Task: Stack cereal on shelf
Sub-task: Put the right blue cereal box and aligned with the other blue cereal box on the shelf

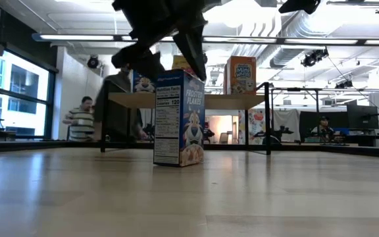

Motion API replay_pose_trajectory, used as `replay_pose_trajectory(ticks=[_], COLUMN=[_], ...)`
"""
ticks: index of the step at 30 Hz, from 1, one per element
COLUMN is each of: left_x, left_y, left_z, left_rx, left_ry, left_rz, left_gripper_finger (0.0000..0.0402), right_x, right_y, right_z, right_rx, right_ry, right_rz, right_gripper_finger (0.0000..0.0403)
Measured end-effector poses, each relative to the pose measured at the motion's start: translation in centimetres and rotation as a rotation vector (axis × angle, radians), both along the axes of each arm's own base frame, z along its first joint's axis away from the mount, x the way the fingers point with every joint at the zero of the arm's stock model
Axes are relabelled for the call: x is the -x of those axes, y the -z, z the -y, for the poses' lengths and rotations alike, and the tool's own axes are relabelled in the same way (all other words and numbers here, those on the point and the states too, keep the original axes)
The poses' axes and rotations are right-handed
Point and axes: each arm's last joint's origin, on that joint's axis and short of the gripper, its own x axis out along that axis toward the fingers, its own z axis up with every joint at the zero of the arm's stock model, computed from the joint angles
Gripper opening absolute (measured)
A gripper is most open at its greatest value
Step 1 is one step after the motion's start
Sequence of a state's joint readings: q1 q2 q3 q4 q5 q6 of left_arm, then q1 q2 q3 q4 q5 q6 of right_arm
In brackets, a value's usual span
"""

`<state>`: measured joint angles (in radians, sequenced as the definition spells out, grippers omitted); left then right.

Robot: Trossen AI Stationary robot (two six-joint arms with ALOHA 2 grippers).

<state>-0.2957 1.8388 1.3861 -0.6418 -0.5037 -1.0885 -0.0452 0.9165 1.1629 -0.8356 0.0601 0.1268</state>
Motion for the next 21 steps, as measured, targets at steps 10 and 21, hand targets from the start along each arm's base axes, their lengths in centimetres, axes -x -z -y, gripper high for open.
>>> replay_pose_trajectory(ticks=[10,21], left_x=[-0.66,-0.77], left_y=[0.31,0.64], left_z=[-0.36,-0.56], left_rx=[-0.001,0.016], left_ry=[0.009,0.012], left_rz=[0.021,0.005], left_gripper_finger=[0.0287,0.0287], right_x=[0.00,-0.01], right_y=[0.00,0.00], right_z=[0.00,0.00], right_rx=[0.000,0.000], right_ry=[0.000,0.000], right_rz=[0.000,0.000], right_gripper_finger=[0.0275,0.0275])
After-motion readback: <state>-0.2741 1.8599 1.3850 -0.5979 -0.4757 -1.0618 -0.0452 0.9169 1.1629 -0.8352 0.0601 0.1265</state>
